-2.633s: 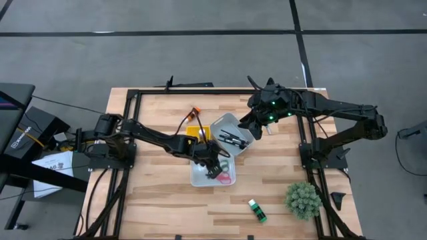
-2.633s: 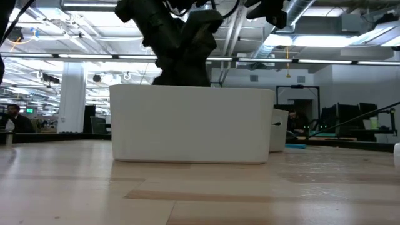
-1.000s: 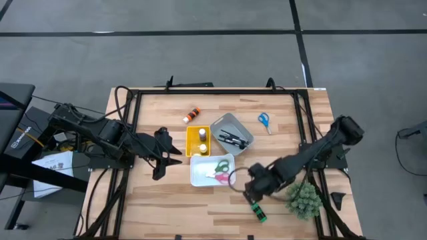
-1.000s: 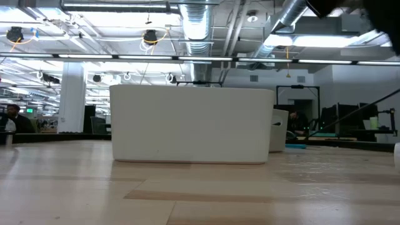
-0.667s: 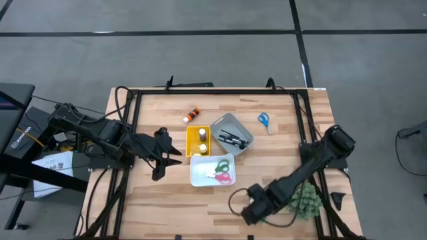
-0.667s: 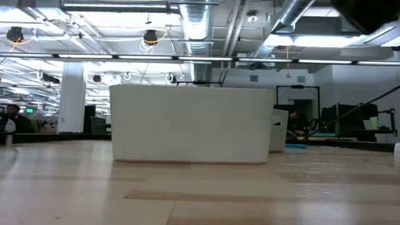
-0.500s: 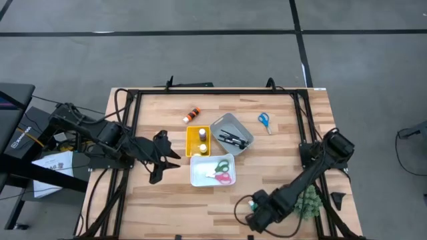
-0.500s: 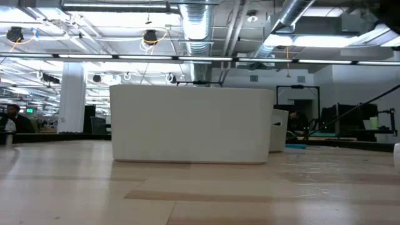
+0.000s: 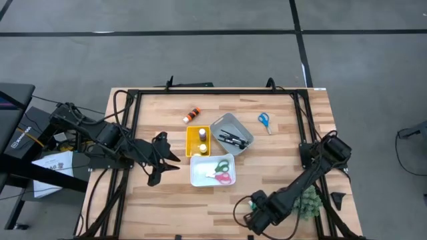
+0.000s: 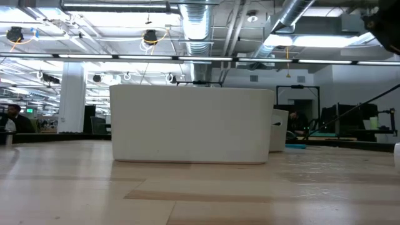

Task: Pick & Place Paint Supplies
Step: Put the green paint bottle into the yellow bin

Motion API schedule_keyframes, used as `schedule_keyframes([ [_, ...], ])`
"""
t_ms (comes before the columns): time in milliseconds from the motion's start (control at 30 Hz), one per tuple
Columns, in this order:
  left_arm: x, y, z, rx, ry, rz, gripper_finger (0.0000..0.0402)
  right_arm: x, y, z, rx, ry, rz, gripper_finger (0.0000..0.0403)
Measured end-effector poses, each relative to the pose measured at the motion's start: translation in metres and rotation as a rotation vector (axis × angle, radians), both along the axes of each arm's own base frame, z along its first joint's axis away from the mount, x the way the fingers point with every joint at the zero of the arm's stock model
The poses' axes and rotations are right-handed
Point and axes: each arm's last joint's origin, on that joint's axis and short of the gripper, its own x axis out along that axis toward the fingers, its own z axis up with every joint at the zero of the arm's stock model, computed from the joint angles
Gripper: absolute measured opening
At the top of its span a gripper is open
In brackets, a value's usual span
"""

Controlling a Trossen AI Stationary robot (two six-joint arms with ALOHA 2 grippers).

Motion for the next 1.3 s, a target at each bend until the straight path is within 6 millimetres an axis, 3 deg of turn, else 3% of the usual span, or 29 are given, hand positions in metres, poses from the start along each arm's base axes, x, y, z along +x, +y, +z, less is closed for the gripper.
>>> schedule_keyframes([
  [167,0.0,0.0,0.0,-0.002,-0.004,0.0,0.0121,0.004,0.003,-0.012,-0.006,0.004,0.006,0.0233],
  [767,0.0,0.0,0.001,-0.004,-0.006,0.0,0.0121,0.003,0.001,-0.014,-0.066,-0.015,0.036,0.0233],
  [933,0.0,0.0,0.0,-0.002,-0.006,-0.001,0.0121,0.004,0.006,-0.023,-0.062,-0.021,0.068,0.0231],
  [1300,0.001,0.0,0.001,0.003,-0.011,-0.011,0.0121,0.006,0.008,-0.029,-0.041,-0.008,0.063,0.0179],
])
